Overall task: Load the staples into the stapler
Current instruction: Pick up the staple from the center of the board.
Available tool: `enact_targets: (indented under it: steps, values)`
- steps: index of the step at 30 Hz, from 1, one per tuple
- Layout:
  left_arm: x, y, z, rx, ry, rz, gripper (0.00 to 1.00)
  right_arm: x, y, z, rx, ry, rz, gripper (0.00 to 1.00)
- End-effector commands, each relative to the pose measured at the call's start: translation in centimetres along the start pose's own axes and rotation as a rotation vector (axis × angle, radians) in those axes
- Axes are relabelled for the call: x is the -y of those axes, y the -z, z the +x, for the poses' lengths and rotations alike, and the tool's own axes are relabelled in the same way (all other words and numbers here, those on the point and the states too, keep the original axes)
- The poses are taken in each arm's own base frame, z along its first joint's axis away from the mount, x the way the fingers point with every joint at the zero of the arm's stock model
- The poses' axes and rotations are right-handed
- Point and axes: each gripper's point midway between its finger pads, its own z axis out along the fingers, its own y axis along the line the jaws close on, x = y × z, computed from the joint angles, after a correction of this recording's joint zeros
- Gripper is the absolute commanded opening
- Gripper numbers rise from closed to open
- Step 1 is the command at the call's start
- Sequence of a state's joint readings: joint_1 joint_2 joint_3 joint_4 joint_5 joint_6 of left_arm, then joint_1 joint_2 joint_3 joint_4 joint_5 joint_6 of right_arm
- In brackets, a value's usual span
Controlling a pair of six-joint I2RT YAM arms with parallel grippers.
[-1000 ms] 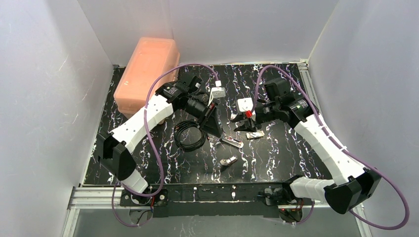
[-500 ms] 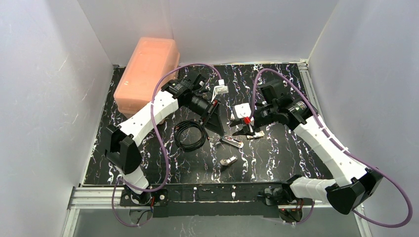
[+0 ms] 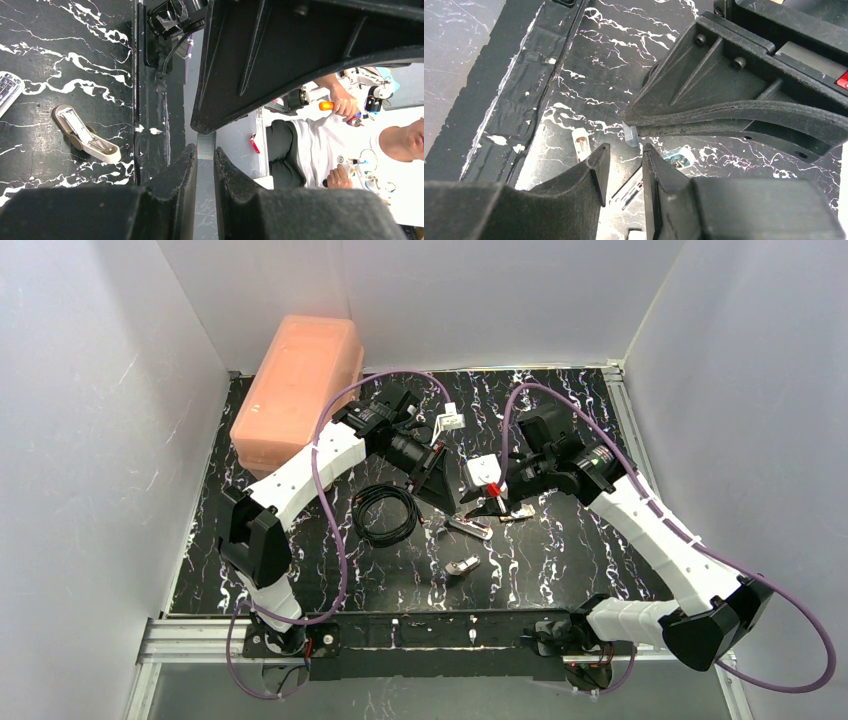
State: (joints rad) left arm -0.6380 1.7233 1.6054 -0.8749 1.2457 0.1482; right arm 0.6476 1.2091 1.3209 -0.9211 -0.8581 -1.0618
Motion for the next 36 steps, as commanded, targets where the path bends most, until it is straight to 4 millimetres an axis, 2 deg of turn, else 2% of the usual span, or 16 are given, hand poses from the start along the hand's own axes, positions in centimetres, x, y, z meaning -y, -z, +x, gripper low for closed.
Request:
enact_targets:
  steps: [1,14,24,36]
  values:
    - [1.55,0.38,-0.8,0.017,-0.016,0.041,0.1,0.8,0.35,-1.47,0.013,0.052,0.023,0.37]
    - [1.34,0.2,-0.7,0.012,0.002,0.05,0.1,1.13,-0.1,-1.48,-0.013,0.066,0.029,0.34]
    - [1.28,0.01,-0.74,0.008,0.009,0.054,0.1,1.12,-0.24,-1.55,-0.019,0.072,0.03,0.26]
    - [1.17,-0.07,-0.74,0.005,0.015,0.053,0.1,0.97,-0.34,-1.48,-0.025,0.075,0.027,0.23]
